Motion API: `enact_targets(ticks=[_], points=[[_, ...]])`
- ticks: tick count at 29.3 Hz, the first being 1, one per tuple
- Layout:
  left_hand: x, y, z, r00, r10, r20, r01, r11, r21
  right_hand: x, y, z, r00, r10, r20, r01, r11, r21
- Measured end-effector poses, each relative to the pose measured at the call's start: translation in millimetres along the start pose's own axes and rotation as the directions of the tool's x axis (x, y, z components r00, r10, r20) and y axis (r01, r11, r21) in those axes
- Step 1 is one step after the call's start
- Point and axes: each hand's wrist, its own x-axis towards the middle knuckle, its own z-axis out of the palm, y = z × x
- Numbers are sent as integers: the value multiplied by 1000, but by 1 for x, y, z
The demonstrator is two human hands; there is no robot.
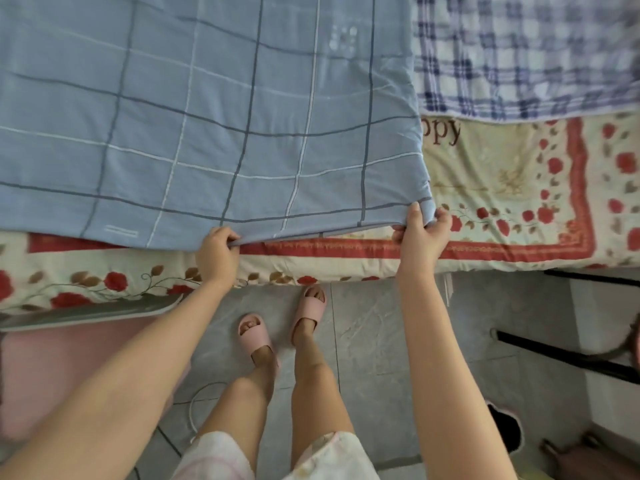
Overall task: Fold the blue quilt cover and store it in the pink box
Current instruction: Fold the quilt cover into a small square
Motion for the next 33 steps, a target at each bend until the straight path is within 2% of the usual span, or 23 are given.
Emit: enact_targets(ticks=[2,3,4,5,6,7,8,9,10,11,15,20,25,28,30,33], points=[[-11,12,-25,998,-3,-55,1,999,-45,-18,-36,1,999,-45,21,45,999,25],[-9,18,-32,992,-86,-89,78,993,-89,-17,-43,1,996,-77,38,76,997,20],[-12,26,-50,963,-248,-103,222,951,-215,-31,-65,0,992,-110,56,109,994,20],[-17,39,-77,901,-428,-67,368,838,-404,-47,-90,-2,986,-151,77,150,989,19],[-20,45,-85,789,-604,107,526,576,-626,-53,-96,-2,985,-152,80,151,988,17],[-15,57,-108,710,-637,301,539,217,-814,-61,-119,1,982,-171,82,168,985,51],[-12,61,-117,680,-528,509,524,-135,-841,-64,-125,1,981,-174,84,168,983,71],[-11,69,-145,702,-376,605,452,-421,-787,-78,-149,2,982,-173,76,164,980,109],[-7,74,-155,725,-273,632,433,-534,-726,-82,-154,1,985,-159,70,150,981,121],[-4,81,-174,741,-252,622,388,-596,-703,-94,-171,2,985,-157,68,148,980,132],[13,110,-212,697,-334,634,416,-532,-738,-111,-198,3,989,-141,53,128,973,194],[21,107,-268,743,-403,534,420,-339,-841,-141,-223,22,991,-129,29,117,958,260],[-2,76,-271,745,-451,491,450,-203,-870,-155,-212,21,998,-26,-59,44,946,322],[-22,65,-275,766,-481,426,449,-73,-890,-168,-203,19,993,7,-120,30,952,305],[-31,60,-273,770,-472,429,451,-73,-890,-171,-200,20,993,-7,-118,37,968,248],[-48,35,-268,734,-482,479,495,-104,-863,-189,-190,19,995,-87,-37,92,985,148]])
